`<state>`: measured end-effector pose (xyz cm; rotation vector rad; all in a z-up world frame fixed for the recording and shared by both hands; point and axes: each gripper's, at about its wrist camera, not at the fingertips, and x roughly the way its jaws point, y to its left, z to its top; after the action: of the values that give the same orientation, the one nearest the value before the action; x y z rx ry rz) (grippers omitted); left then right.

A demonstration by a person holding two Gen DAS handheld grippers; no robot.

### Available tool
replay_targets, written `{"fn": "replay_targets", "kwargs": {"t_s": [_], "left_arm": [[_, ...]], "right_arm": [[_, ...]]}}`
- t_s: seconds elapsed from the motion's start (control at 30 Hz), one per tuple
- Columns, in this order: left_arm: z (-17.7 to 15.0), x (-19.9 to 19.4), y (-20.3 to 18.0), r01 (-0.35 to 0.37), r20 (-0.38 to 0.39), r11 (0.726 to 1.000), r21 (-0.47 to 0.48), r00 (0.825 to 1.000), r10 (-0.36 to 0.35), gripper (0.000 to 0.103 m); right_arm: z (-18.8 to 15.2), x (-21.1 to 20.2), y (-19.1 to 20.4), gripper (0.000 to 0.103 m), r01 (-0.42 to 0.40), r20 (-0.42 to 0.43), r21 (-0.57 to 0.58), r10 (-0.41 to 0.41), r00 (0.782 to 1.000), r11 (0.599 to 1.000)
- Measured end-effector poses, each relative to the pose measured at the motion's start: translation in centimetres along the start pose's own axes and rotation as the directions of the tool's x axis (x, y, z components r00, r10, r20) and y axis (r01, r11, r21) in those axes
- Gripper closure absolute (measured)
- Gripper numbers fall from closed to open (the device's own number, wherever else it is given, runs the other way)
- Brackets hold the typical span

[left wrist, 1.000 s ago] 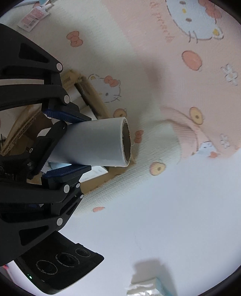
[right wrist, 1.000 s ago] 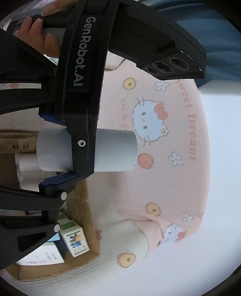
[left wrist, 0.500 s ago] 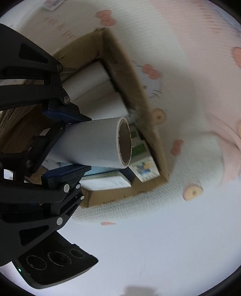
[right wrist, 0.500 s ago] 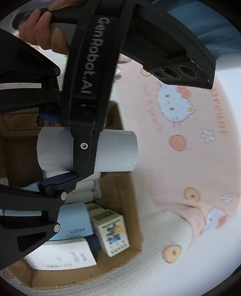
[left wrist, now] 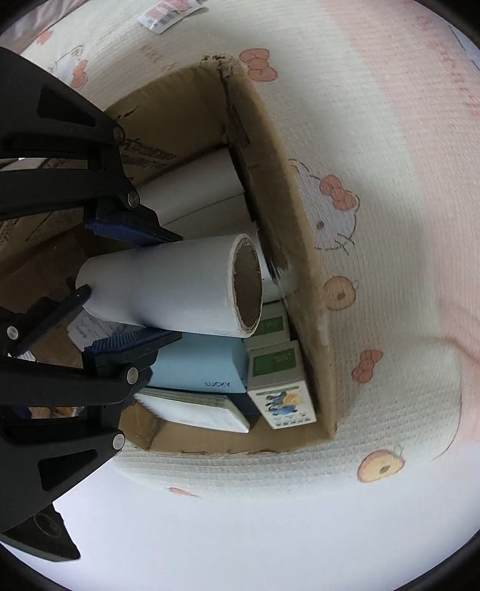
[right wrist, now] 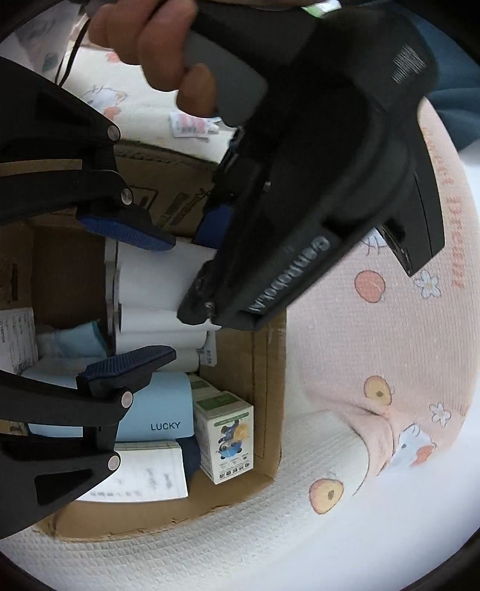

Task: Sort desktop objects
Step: 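Carry the held tube over the cardboard box, then lower the tube into the box beside the standing tubes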

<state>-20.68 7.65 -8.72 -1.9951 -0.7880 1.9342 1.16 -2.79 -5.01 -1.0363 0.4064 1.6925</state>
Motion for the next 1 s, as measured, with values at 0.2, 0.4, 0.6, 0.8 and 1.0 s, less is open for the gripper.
{"fn": "replay_targets", "kwargs": {"t_s": [0.2, 0.4, 0.6, 0.8, 1.0], "left_arm": [[0.3, 0.7, -0.3, -0.055, -0.017, 0.998, -0.018, 0.998, 0.055, 0.057], [0.7, 1.8, -0.7, -0.156, -0.041, 0.987, -0.031, 0.987, 0.155, 0.057], [0.9, 2.4, -0.8, -0.232, -0.038, 0.971, -0.052, 0.972, 0.231, 0.056], [1.1, 2.6, -0.5, -0.268, -0.028, 0.96, -0.08, 0.963, 0.267, 0.056], [1.3, 2.1, 0.1, -0.239, -0.009, 0.958, -0.159, 0.971, 0.24, 0.056]], "right_arm": [[-0.5, 0.3, -0.9, 0.052, -0.013, -0.037, 0.038, 0.015, 0.999, 0.999], [-1.3, 1.1, -1.5, 0.052, -0.043, -0.08, 0.056, 0.047, 0.996, 0.998], [-2.2, 1.3, -2.9, 0.052, -0.058, -0.113, 0.128, 0.072, 0.991, 0.99], [-2.7, 1.0, -3.4, 0.052, -0.033, -0.141, 0.138, 0.053, 0.989, 0.99], [-3.1, 1.2, -3.3, 0.052, -0.045, -0.17, 0.142, 0.069, 0.983, 0.989]]}}
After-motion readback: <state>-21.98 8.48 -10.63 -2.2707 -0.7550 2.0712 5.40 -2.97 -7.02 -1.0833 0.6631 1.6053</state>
